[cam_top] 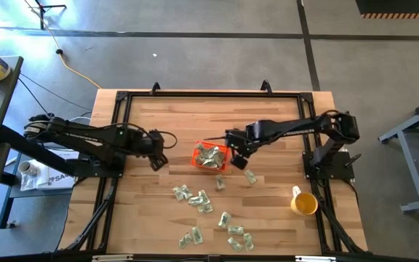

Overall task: Pick and place Stevia / Truvia into bins
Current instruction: Put the light green stevia packet into the orange bin

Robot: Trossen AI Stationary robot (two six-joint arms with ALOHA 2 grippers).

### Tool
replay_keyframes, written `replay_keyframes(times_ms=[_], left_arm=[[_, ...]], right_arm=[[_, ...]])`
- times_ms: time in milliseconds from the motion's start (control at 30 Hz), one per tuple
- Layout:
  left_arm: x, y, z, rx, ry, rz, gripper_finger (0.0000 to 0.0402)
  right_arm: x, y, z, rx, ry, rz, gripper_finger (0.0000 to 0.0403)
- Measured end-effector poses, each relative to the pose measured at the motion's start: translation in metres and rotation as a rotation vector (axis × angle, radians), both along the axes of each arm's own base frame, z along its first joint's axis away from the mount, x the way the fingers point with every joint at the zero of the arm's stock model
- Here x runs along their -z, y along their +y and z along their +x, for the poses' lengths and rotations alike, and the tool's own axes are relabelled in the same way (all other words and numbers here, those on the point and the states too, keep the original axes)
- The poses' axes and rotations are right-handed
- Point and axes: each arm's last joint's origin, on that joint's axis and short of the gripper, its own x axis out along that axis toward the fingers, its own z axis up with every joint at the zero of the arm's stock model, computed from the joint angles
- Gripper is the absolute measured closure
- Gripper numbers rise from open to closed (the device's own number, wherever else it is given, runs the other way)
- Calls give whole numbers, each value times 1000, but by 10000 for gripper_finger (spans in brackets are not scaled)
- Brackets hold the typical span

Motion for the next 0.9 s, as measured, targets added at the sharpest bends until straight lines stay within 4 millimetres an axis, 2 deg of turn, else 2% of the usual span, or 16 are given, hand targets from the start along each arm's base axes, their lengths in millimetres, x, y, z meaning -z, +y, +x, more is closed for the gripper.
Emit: replay_keyframes(times_ms=[200, 333, 433, 600, 800, 900], left_arm=[[-1, -1, 6, -6, -58, -12, 170], [-2, -2, 9, 4, -90, -39, 170], [-2, -2, 10, 6, -96, -51, 170], [-2, -2, 10, -7, -102, -62, 170], [-2, -2, 10, -3, -101, -60, 170], [-2, -2, 10, -3, -101, -60, 170]], right_arm=[[2, 14, -1, 74, 10, 110, 248], [13, 28, 1, 33, 67, 149, 168], [25, 41, 2, -7, 132, 122, 132], [46, 65, 8, -45, 170, 7, 123], [70, 85, 6, 23, 240, -115, 151], [78, 90, 6, 82, 259, -71, 164]])
